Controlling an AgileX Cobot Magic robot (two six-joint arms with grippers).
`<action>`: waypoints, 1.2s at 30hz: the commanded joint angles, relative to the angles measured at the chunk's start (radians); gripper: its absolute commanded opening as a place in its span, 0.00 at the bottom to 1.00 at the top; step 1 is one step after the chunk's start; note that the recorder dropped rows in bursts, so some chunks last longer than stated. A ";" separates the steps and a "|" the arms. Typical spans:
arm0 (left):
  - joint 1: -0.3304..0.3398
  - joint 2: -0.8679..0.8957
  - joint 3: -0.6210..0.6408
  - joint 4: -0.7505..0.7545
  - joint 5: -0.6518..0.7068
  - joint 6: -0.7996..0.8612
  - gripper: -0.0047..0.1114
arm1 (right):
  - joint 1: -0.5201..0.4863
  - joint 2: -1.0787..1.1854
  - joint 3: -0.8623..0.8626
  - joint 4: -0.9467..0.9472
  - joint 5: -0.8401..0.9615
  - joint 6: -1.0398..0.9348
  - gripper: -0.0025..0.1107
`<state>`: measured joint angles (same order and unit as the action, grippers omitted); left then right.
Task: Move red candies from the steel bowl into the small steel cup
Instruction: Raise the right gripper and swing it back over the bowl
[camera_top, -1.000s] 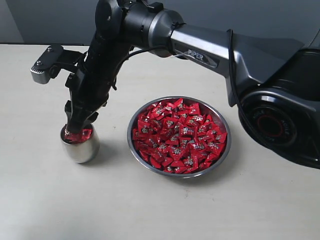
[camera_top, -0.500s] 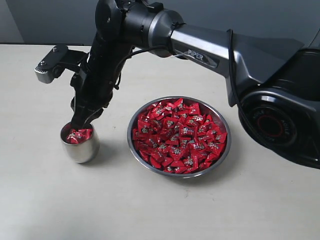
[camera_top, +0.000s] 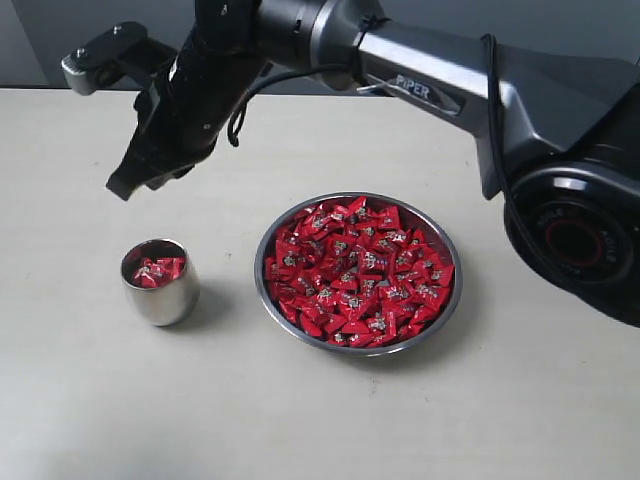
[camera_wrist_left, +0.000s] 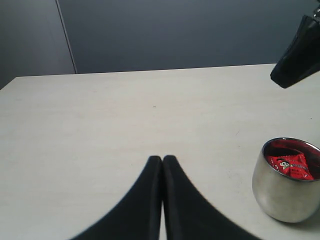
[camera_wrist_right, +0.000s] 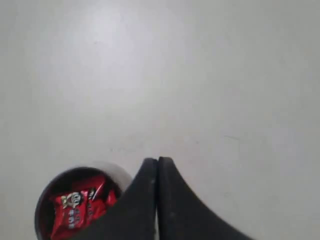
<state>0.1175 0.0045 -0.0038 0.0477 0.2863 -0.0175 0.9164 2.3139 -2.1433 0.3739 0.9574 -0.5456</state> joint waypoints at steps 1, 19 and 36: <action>0.001 -0.004 0.004 -0.003 -0.002 -0.002 0.04 | -0.046 -0.029 0.017 0.023 -0.048 0.041 0.01; 0.001 -0.004 0.004 -0.003 -0.002 -0.002 0.04 | -0.198 -0.422 0.697 0.110 -0.605 -0.002 0.01; 0.001 -0.004 0.004 -0.003 -0.002 -0.002 0.04 | -0.357 -0.614 1.145 0.098 -0.697 -0.005 0.01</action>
<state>0.1175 0.0045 -0.0038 0.0477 0.2863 -0.0175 0.5662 1.7012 -1.0111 0.4805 0.2402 -0.5405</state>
